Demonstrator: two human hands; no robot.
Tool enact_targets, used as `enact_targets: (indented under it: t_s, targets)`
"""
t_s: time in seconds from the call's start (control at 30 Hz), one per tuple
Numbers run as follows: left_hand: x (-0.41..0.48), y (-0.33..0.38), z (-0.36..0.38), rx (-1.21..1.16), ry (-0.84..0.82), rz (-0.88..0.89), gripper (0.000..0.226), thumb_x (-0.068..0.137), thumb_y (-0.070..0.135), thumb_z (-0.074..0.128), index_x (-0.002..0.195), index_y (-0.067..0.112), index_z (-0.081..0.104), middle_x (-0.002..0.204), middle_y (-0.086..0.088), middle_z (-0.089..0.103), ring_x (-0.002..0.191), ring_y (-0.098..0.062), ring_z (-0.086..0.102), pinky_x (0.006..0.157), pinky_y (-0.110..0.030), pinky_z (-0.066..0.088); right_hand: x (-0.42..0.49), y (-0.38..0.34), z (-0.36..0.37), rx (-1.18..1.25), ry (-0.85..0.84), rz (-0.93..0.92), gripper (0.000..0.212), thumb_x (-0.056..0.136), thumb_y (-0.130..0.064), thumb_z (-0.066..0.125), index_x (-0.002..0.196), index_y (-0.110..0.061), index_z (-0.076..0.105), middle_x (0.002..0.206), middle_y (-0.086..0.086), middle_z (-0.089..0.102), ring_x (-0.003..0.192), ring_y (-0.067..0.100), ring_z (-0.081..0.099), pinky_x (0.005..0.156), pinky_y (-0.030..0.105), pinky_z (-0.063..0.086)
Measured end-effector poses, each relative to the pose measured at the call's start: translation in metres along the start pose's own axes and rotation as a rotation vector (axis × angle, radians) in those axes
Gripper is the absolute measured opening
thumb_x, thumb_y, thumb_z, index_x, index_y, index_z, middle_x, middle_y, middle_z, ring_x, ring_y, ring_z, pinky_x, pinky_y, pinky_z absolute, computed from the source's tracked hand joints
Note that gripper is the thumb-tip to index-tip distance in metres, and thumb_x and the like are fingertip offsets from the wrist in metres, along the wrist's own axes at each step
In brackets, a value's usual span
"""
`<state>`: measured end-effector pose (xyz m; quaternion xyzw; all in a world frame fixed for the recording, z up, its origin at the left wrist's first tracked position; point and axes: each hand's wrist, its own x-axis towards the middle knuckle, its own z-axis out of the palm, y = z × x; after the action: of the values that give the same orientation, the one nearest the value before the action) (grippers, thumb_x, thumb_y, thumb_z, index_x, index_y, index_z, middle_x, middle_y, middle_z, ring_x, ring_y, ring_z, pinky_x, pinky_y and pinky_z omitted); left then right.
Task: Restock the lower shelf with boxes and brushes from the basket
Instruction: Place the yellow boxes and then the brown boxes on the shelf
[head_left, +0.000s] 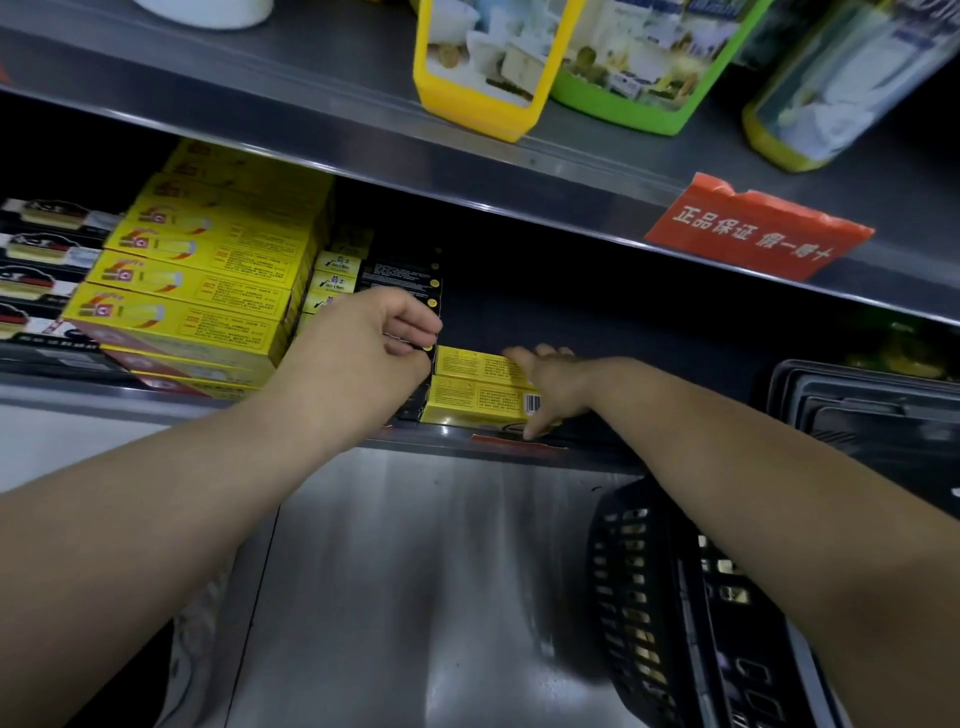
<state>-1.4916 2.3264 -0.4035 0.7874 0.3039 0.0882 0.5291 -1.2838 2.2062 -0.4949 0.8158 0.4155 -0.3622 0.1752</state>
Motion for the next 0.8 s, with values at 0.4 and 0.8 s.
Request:
enact_targets:
  t_s: [0.4, 0.8]
  targets:
    - [-0.004, 0.018, 0.023, 0.019, -0.065, 0.058, 0.028, 0.080, 0.006, 0.060, 0.079, 0.034, 0.058, 0.084, 0.014, 0.065, 0.081, -0.006, 0.063, 0.075, -0.022, 0.052, -0.003, 0.000, -0.013, 0.039, 0.119, -0.043, 0.093, 0.069, -0.032, 0.081, 0.144, -0.018, 0.027, 0.138, 0.007, 0.039, 0.122, 0.024, 0.045, 0.088, 0.028, 0.041]
    - [-0.065, 0.092, 0.101, 0.259, -0.321, 0.565, 0.019, 0.080, 0.031, 0.064, 0.099, 0.029, 0.063, 0.099, 0.013, 0.062, 0.095, -0.002, 0.056, 0.087, -0.022, 0.042, -0.224, 0.044, -0.001, 0.784, 0.541, -0.264, 0.032, 0.080, 0.008, 0.063, 0.105, -0.011, 0.059, 0.099, 0.010, 0.065, 0.086, 0.015, 0.062, 0.080, 0.024, 0.051]
